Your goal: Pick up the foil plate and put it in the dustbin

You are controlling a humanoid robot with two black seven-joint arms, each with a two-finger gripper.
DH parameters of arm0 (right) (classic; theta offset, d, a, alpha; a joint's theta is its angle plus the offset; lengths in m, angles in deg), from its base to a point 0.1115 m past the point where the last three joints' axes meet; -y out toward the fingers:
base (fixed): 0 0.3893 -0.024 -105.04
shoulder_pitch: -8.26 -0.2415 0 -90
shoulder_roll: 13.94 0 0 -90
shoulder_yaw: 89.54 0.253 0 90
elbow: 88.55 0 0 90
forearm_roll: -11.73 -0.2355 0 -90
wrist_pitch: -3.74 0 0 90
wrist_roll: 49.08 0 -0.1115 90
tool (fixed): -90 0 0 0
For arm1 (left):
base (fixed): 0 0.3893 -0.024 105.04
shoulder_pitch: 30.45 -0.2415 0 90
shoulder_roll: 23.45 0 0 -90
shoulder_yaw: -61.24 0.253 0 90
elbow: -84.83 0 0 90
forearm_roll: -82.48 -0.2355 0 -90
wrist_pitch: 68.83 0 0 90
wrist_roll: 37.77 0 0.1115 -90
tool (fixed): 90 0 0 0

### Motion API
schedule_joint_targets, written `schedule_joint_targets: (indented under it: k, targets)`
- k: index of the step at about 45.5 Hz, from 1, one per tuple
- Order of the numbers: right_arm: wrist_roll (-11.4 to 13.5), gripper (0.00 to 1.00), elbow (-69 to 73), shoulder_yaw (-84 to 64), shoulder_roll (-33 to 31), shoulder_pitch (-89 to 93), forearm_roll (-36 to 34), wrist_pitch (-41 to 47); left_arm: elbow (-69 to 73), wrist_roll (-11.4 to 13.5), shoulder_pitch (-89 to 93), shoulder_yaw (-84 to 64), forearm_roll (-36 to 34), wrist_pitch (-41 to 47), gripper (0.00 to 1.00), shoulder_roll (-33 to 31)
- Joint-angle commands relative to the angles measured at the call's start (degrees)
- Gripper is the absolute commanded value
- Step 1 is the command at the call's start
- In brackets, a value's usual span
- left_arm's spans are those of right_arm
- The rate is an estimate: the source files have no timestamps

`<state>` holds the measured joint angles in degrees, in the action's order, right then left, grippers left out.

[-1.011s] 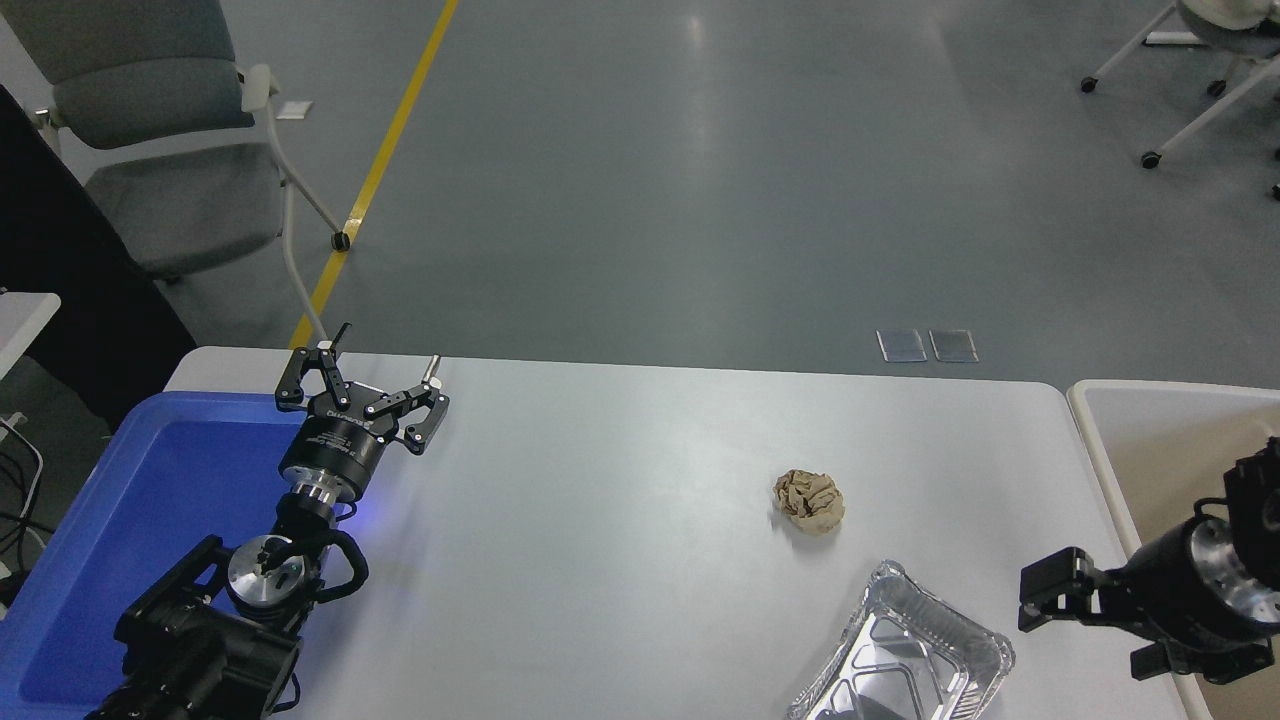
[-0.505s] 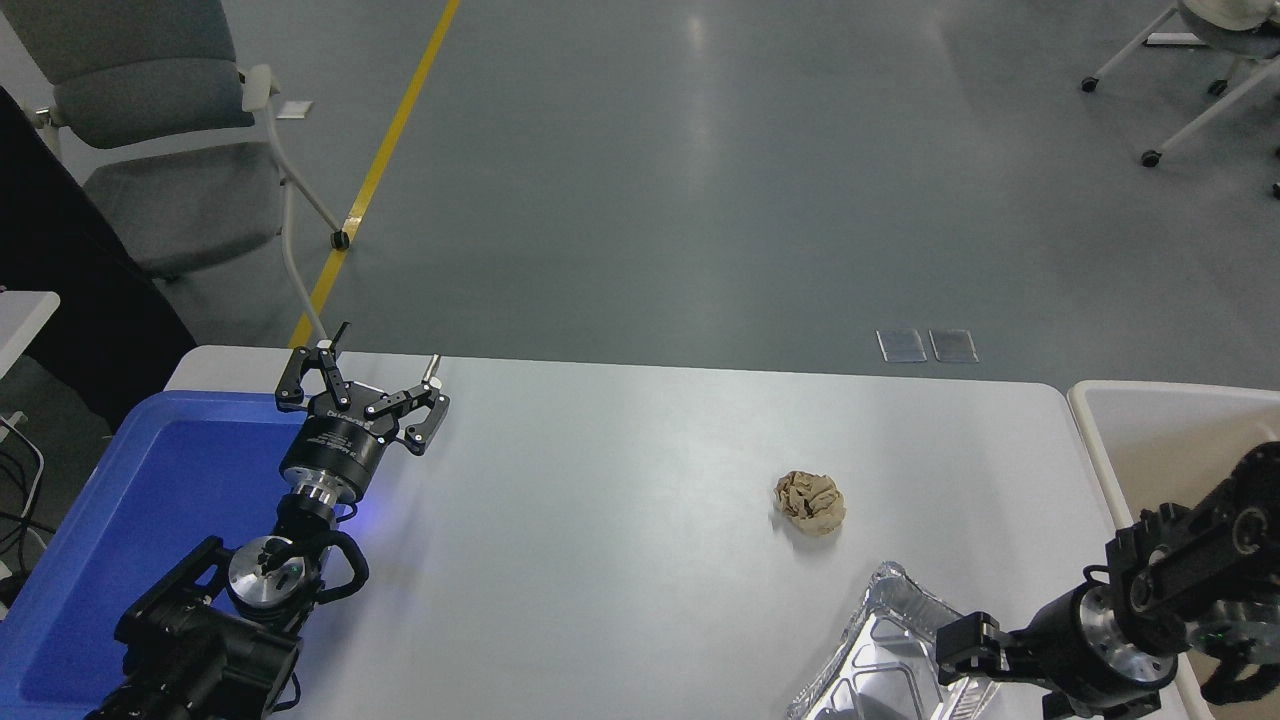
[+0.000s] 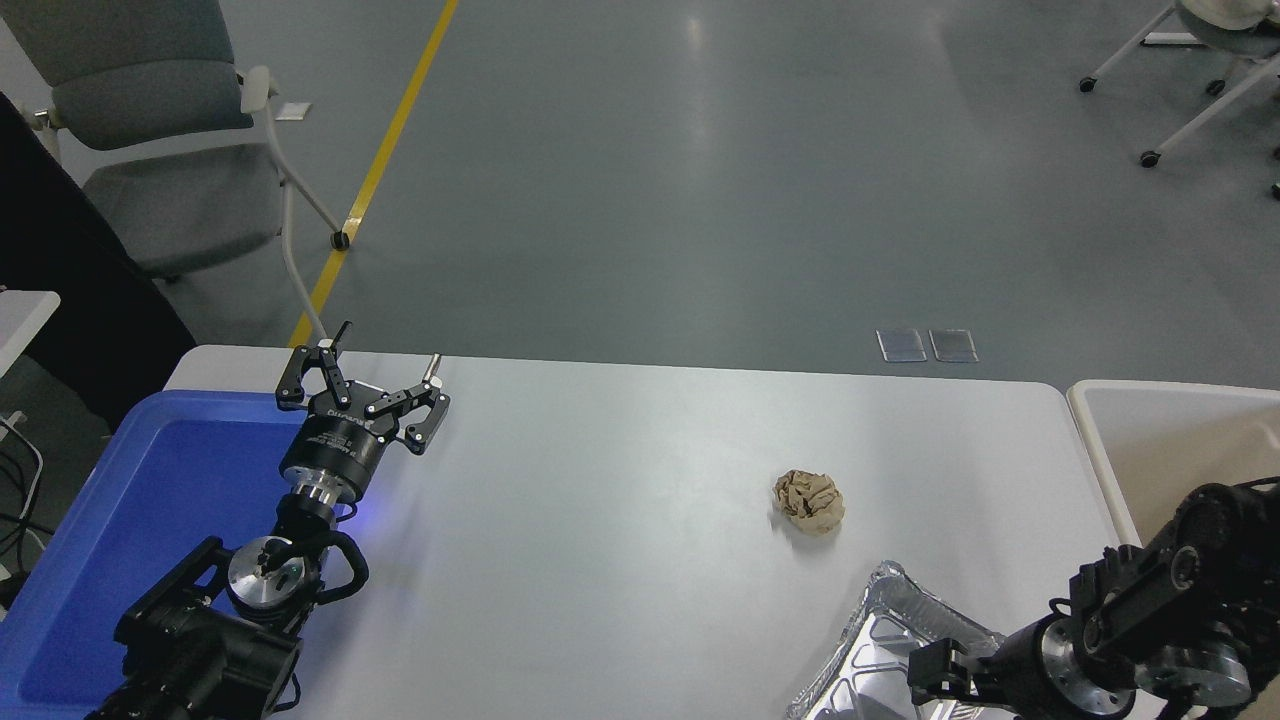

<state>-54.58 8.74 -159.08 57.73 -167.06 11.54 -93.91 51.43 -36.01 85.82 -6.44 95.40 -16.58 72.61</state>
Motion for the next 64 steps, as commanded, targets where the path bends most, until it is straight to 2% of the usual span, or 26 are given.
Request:
schedule_joint_targets:
  k: [1, 9, 17, 31, 38, 41, 44, 47, 51, 56, 60, 62, 64]
  targets:
    - [0.14, 1.00, -1.85, 0.46, 2.33, 2.17, -1.13, -2.55, 0.00, 0.00, 0.00, 0.00, 0.00, 0.05, 0.99, 0.00]
    - [0.23, 1.00, -3.69, 0.46, 4.09, 4.37, -2.80, -3.34, 0.00, 0.00, 0.00, 0.00, 0.00, 0.05, 0.99, 0.00]
    - [2.86, 1.00, -6.15, -0.16, 6.02, 6.92, -3.85, -6.41, 0.00, 0.00, 0.00, 0.00, 0.00, 0.05, 0.99, 0.00]
    - [2.78, 1.00, -7.21, -3.14, 6.03, 8.33, -3.06, -6.94, 0.00, 0.00, 0.00, 0.00, 0.00, 0.05, 0.99, 0.00]
    - [2.34, 0.90, -7.12, -3.23, 6.03, 8.59, -2.88, -7.03, 0.00, 0.00, 0.00, -0.09, 0.00, 0.05, 0.99, 0.00]
    - [2.25, 0.89, -7.12, -3.14, 6.11, 8.94, -2.88, -7.29, 0.00, 0.00, 0.00, 0.00, 0.00, 0.05, 0.99, 0.00]
    - [2.16, 0.80, -7.21, -2.97, 6.11, 9.03, -2.80, -7.29, 0.00, 0.00, 0.00, 0.00, 0.00, -0.04, 0.99, 0.00]
    - [2.07, 0.77, -7.12, -2.71, 6.11, 8.94, -2.80, -7.38, 0.00, 0.00, 0.00, 0.00, 0.00, 0.05, 0.99, 0.00]
    - [1.81, 0.67, -7.12, -2.71, 6.11, 8.85, -2.71, -7.38, 0.00, 0.00, 0.00, 0.00, 0.00, 0.05, 0.99, 0.00]
    - [0.40, 0.56, -6.86, -2.71, 6.11, 8.77, -2.45, -7.29, 0.00, 0.00, 0.00, 0.00, 0.00, 0.05, 0.99, 0.00]
    - [0.31, 0.48, -6.77, -2.71, 6.38, 8.68, -2.36, -7.29, 0.00, 0.00, 0.00, 0.00, 0.00, 0.05, 0.99, 0.00]
    - [0.31, 0.35, -6.68, -2.71, 6.55, 8.59, -2.36, -7.29, 0.00, 0.00, 0.00, 0.00, 0.00, 0.05, 0.99, 0.00]
    - [0.31, 0.11, -6.68, -2.71, 6.64, 8.59, -2.18, -7.30, 0.00, 0.00, 0.00, 0.00, 0.00, 0.05, 0.99, 0.00]
